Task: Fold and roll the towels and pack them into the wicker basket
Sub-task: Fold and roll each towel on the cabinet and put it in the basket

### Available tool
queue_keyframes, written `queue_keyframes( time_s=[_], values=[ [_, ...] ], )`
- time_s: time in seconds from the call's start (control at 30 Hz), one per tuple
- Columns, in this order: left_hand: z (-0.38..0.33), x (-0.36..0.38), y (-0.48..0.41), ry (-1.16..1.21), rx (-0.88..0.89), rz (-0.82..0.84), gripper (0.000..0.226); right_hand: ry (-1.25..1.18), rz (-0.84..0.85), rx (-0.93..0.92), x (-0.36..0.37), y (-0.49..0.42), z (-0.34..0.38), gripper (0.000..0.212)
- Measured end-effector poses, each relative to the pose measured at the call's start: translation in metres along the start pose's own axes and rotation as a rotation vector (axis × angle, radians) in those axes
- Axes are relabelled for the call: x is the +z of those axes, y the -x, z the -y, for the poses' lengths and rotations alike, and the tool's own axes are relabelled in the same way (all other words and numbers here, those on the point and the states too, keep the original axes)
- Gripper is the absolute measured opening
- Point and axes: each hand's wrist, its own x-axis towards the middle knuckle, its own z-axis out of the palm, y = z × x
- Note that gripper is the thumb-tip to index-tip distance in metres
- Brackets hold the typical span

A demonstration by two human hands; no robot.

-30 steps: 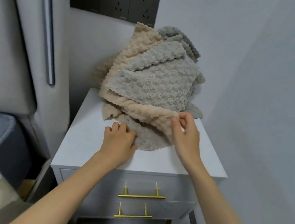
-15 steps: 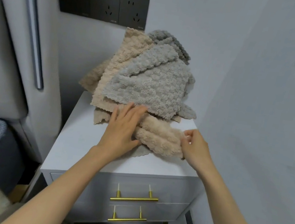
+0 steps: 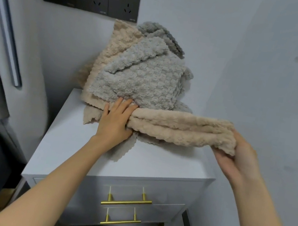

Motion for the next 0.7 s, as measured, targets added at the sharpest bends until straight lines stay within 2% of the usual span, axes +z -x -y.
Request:
queue_keyframes(
  time_s=[0.03,0.07,0.13,0.23,0.33,0.43,0.5,0.6,0.7],
  values=[
    [-0.001,0.000,-0.001,-0.004,-0.018,0.003,0.079,-0.073,-0.024,0.040,-0.003,-0.001,0.001,0.027],
    [-0.003,0.001,-0.001,-0.012,-0.034,0.008,0.080,-0.087,-0.053,0.079,-0.005,0.001,0.001,0.025],
    [-0.010,0.000,0.001,-0.040,-0.054,0.028,0.081,0.008,-0.151,0.114,-0.006,0.002,-0.005,0.009],
    [-0.027,-0.001,0.008,0.032,-0.055,0.054,0.084,0.373,-0.213,0.100,-0.008,0.006,-0.011,0.037],
    [-0.040,-0.007,0.020,0.134,-0.039,-0.034,0.077,0.828,-0.139,0.133,-0.011,0.009,-0.013,0.059],
    [-0.043,-0.012,0.029,0.175,-0.091,-0.098,0.067,1.118,0.027,0.249,-0.013,0.012,-0.017,0.072],
    [-0.042,-0.014,0.031,0.301,-0.176,0.019,0.064,1.180,0.094,0.300,-0.013,0.014,-0.021,0.062],
    [-0.035,-0.013,0.032,0.394,-0.179,0.143,0.059,1.227,0.109,0.346,-0.009,0.014,-0.031,0.045],
    [-0.039,-0.015,0.033,0.485,-0.240,0.148,0.059,1.347,0.064,0.316,-0.012,0.011,-0.041,0.077]
  ],
)
